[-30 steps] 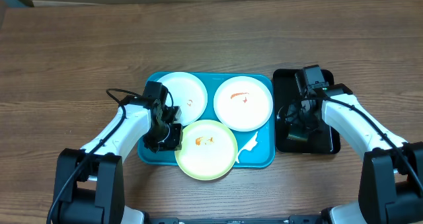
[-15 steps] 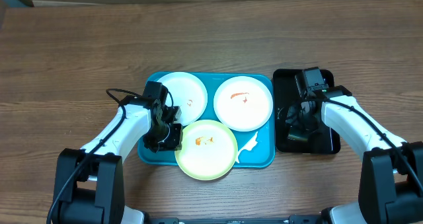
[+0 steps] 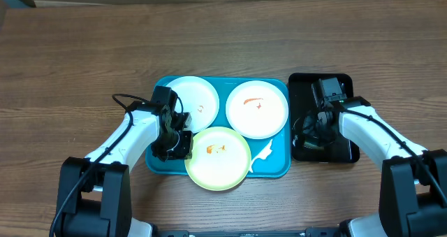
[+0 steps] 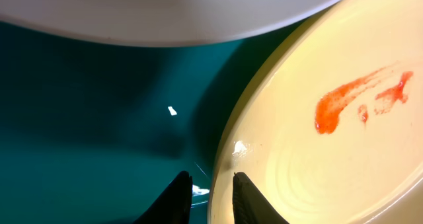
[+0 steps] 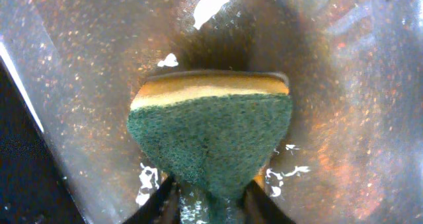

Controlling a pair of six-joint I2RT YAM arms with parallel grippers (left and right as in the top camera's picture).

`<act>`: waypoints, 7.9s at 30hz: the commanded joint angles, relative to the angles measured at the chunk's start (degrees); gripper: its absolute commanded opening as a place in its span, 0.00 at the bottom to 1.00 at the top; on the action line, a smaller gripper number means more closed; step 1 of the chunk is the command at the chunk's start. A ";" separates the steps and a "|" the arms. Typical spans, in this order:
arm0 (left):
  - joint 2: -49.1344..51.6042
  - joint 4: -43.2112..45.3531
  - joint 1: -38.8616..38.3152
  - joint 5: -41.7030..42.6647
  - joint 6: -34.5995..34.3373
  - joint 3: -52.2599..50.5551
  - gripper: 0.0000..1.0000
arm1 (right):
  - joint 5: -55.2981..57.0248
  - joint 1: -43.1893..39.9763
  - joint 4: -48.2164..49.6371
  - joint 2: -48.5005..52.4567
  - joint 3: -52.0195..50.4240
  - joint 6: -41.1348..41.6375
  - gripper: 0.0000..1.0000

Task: Clean dirty plates on tray and stack at the side
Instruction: 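Grasp the green sponge with the right gripper and lift it, then scrub the yellow plate with the sponge in the right gripper, then return the sponge to the black tray with the right gripper, then lift the yellow plate with the left gripper and carry it left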

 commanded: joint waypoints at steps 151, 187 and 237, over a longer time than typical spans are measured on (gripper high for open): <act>0.31 1.03 -0.24 3.23 -2.56 0.52 0.04 | -1.36 35.47 -4.72 12.79 23.37 5.88 0.04; -16.94 -6.40 -0.37 -20.87 -4.94 8.46 0.04 | 4.13 -2.99 -29.29 -1.16 28.98 -1.86 0.04; -16.94 -7.17 -37.33 -73.40 -11.02 15.56 0.04 | -30.29 -13.81 6.80 -1.92 0.44 -3.37 0.04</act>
